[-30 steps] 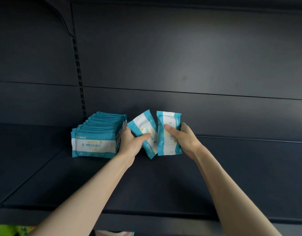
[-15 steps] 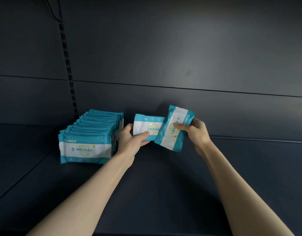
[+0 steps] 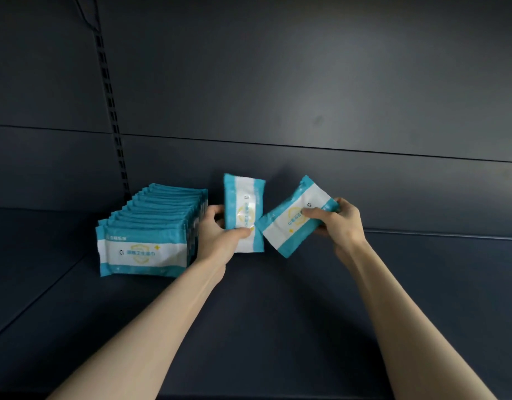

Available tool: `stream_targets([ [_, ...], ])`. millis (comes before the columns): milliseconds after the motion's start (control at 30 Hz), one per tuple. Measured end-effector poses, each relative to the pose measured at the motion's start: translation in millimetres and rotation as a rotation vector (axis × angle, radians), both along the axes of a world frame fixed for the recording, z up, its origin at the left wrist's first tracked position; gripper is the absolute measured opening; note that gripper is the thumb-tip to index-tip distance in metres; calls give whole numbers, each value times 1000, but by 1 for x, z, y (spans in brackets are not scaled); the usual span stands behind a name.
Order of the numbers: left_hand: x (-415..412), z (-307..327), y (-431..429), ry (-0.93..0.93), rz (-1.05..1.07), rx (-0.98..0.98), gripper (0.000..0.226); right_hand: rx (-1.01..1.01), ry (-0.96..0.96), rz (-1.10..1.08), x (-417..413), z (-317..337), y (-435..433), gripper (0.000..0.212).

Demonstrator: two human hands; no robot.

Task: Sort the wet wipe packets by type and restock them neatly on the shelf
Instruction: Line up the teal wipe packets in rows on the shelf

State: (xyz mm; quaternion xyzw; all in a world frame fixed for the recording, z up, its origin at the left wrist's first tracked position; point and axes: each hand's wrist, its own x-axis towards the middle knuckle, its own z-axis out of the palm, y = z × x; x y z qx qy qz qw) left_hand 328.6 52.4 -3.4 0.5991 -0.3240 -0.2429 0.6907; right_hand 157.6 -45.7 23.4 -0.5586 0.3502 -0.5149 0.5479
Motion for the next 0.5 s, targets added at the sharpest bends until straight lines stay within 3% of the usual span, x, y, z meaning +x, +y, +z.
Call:
stream_targets([
  [200, 0, -1, -4, 240, -104, -26, 19, 32, -30, 63, 1, -1, 1, 25],
  [300, 2, -3, -1, 161, -92, 14, 9, 55, -59, 70, -1, -2, 0, 21],
  [500, 1, -4, 2, 189, -117, 4, 24, 53, -81, 24, 2, -4, 0, 27],
])
